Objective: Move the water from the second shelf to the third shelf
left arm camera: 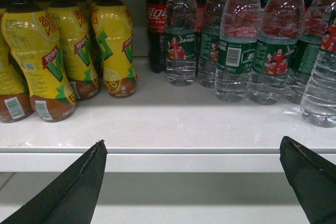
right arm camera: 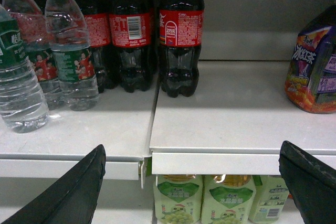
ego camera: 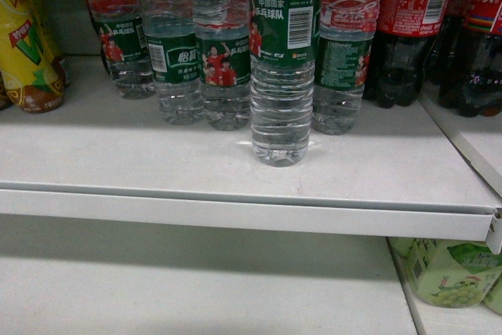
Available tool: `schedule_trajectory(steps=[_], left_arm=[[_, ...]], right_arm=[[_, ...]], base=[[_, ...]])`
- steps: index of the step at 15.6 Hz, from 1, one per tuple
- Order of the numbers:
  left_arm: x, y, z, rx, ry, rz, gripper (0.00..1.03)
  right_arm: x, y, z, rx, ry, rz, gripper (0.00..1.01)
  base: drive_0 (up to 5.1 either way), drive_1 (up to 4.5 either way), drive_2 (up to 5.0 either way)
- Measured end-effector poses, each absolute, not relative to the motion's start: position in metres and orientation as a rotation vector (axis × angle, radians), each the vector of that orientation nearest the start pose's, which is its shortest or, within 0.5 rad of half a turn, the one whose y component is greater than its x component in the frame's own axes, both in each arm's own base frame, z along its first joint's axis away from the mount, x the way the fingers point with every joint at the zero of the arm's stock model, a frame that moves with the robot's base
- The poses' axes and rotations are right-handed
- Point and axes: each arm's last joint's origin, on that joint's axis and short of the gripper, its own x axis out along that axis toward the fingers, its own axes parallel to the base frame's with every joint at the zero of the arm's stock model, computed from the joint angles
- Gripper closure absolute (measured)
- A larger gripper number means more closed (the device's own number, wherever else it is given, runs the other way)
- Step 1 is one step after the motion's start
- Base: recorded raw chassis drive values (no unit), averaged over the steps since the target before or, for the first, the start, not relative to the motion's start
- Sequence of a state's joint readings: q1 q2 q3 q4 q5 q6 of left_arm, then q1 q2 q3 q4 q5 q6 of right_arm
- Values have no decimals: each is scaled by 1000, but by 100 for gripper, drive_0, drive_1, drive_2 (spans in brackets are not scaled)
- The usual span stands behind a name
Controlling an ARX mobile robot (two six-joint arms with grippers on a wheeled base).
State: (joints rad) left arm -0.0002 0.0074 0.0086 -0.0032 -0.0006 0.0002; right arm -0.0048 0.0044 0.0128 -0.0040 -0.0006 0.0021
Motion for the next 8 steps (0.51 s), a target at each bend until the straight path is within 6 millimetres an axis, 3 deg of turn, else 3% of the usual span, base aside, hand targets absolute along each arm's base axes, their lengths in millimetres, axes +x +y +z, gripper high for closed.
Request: schedule_trajectory(steps=[6, 8], left_arm=[[98, 0, 166, 0, 2, 0, 5], [98, 0, 166, 0, 2, 0, 5]], right_arm=[[97, 0, 167, 2, -4, -4, 3], [103, -4, 166, 63, 135, 58, 3]], base=[[0, 0, 0], [0, 0, 0]])
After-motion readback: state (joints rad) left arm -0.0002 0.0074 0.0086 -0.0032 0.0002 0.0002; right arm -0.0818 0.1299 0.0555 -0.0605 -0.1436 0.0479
